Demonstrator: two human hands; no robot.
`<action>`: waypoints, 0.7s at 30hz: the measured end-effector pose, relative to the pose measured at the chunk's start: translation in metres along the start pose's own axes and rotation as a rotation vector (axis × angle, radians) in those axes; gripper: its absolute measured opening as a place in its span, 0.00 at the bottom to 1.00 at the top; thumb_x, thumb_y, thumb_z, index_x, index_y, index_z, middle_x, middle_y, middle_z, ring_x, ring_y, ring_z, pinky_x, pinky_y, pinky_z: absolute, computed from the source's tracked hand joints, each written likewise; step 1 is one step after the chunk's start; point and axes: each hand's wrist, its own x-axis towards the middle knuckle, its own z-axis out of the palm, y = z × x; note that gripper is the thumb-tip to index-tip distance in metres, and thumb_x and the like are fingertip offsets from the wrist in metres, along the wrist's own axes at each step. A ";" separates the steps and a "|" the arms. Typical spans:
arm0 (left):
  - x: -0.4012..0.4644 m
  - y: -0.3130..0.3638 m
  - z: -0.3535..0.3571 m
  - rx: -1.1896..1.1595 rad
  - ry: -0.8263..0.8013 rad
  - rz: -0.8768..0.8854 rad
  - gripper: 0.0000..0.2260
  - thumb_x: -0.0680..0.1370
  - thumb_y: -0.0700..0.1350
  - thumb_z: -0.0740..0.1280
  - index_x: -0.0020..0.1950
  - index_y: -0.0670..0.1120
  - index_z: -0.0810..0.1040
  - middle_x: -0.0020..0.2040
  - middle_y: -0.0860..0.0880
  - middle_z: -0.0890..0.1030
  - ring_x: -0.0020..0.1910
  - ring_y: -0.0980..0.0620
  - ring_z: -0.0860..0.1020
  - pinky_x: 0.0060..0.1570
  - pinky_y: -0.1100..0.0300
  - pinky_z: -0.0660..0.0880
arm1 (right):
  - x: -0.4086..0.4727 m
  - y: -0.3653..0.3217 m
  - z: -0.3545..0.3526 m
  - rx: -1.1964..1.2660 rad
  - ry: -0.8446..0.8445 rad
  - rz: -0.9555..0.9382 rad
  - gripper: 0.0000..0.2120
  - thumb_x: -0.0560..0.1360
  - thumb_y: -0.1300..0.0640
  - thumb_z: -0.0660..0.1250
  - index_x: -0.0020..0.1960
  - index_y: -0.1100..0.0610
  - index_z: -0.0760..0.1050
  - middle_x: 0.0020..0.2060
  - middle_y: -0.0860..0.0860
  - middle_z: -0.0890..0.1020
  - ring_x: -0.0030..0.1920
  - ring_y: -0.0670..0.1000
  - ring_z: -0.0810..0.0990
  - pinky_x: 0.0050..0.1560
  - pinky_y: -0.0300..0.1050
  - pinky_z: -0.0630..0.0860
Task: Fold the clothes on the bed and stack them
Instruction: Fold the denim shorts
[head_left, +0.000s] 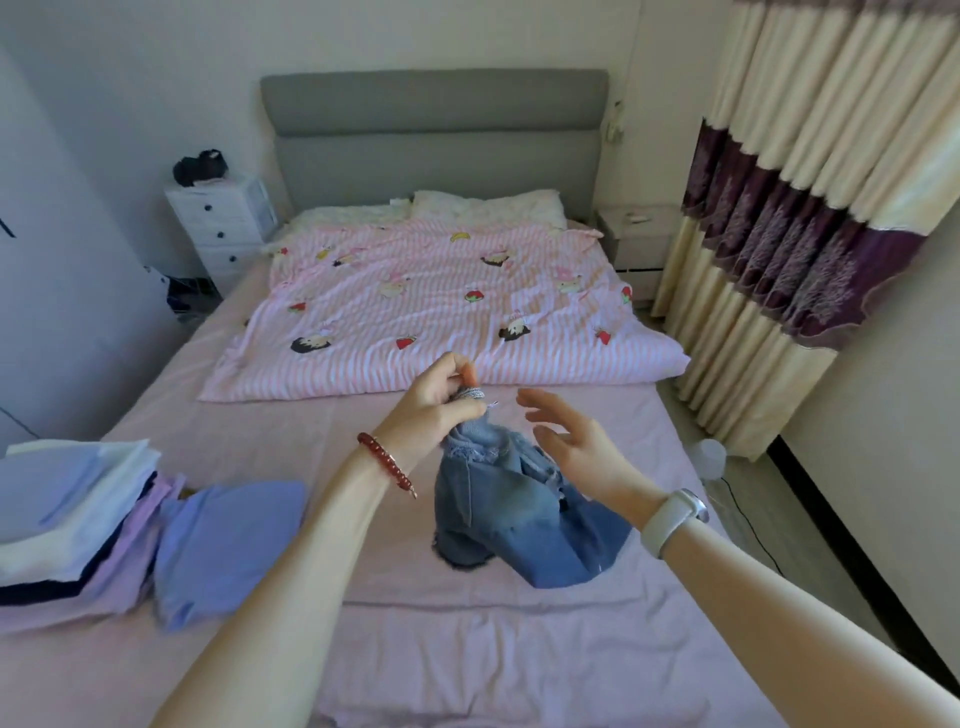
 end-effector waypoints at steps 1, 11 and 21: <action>-0.004 0.018 -0.002 0.049 -0.038 0.063 0.09 0.67 0.35 0.63 0.40 0.45 0.65 0.32 0.50 0.67 0.29 0.60 0.67 0.31 0.68 0.64 | 0.003 -0.014 -0.001 0.032 -0.074 -0.020 0.22 0.78 0.70 0.56 0.70 0.57 0.63 0.64 0.47 0.70 0.64 0.47 0.69 0.57 0.33 0.70; -0.051 0.113 -0.021 0.445 0.076 0.266 0.10 0.73 0.37 0.64 0.46 0.51 0.68 0.37 0.51 0.72 0.34 0.58 0.68 0.37 0.66 0.65 | -0.006 -0.088 0.009 0.178 -0.255 -0.166 0.10 0.76 0.69 0.62 0.39 0.57 0.70 0.34 0.48 0.74 0.34 0.39 0.73 0.40 0.33 0.70; -0.126 0.098 -0.036 0.913 0.597 0.339 0.05 0.72 0.36 0.71 0.48 0.40 0.81 0.42 0.48 0.78 0.44 0.49 0.76 0.44 0.65 0.64 | -0.065 -0.125 0.014 -0.276 0.089 -0.475 0.03 0.74 0.59 0.68 0.47 0.57 0.77 0.35 0.44 0.75 0.41 0.47 0.75 0.45 0.44 0.71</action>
